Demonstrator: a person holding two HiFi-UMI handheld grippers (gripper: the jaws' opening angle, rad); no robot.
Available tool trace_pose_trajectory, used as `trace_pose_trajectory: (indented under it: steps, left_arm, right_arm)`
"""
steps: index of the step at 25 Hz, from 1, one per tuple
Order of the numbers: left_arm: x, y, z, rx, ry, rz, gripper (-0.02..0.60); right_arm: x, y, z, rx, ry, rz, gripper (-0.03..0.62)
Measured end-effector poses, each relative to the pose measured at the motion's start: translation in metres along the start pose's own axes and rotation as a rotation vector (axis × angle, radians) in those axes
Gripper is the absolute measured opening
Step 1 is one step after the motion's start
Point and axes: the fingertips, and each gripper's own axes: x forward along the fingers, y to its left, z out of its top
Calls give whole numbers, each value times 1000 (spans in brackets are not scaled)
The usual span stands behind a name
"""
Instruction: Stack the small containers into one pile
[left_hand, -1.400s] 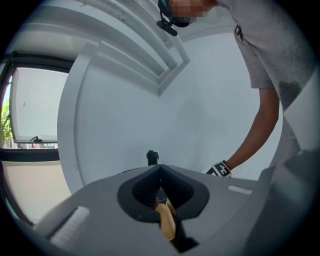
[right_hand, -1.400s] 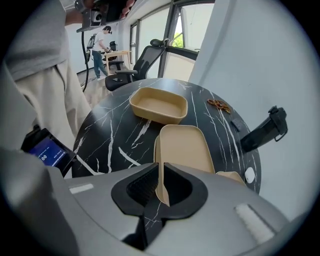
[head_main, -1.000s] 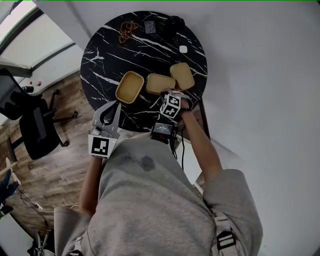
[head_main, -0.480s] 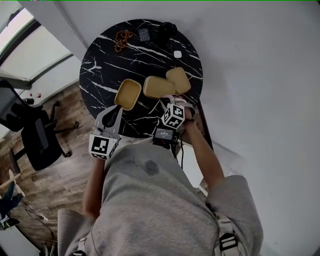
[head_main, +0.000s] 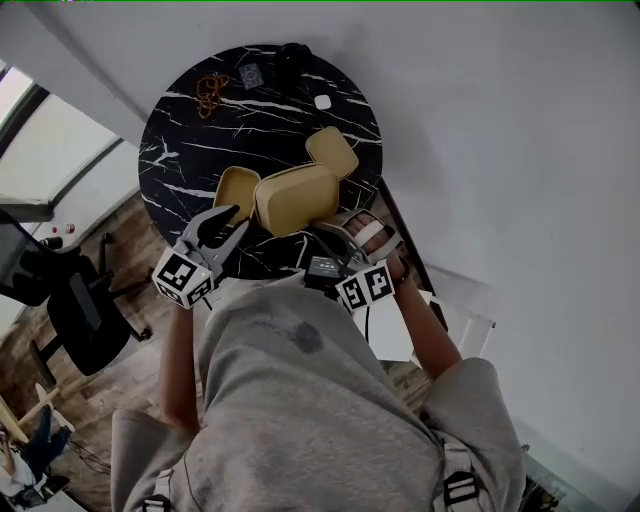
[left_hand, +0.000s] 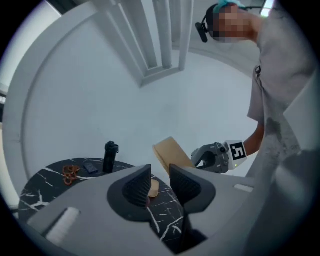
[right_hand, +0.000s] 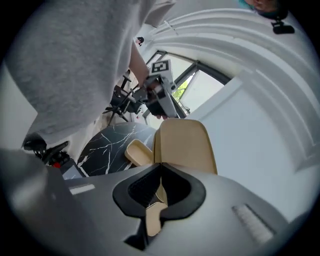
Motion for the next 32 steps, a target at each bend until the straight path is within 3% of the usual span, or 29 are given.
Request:
trace_pose_trajectory:
  steps: [4,7,13,19,22,25,27,29,32]
  left_arm:
    - [2,-22,15,-143,-55,-216,130]
    - [3,-35,20,-207,-78,-306,129]
    - [7,-40,21,-275,-109,-368,83]
    - [1,-45,28,-284,-139,-419,55]
    - [-2,-45,30,-263,-138,-401,48]
    - [-2,-38,27,-179,-106,-306,15]
    - [-3,-32,18,-72,-56,-230,15]
    - [-3,-24,-1,130,55,-146,15]
    - [-3,-13,-44,470,301,-52,15]
  right_arm:
    - [-23,-3,11,-46,-33,-33,21]
    - [-30,-3,16,-46,-44,-45,21]
    - [-32,1,21,-29,-57,-37,23]
    - [-20,4,24,-42,-72,-7,23]
    - [-11,5,22,-45,-66,10,23]
    - [-5,5,11,-13,-39,23,65]
    - [-5,5,-1,47,-13,11,86]
    - [-9,5,-16,117,21,-7,84]
    - [-14,9,-37,180,76,-24,78]
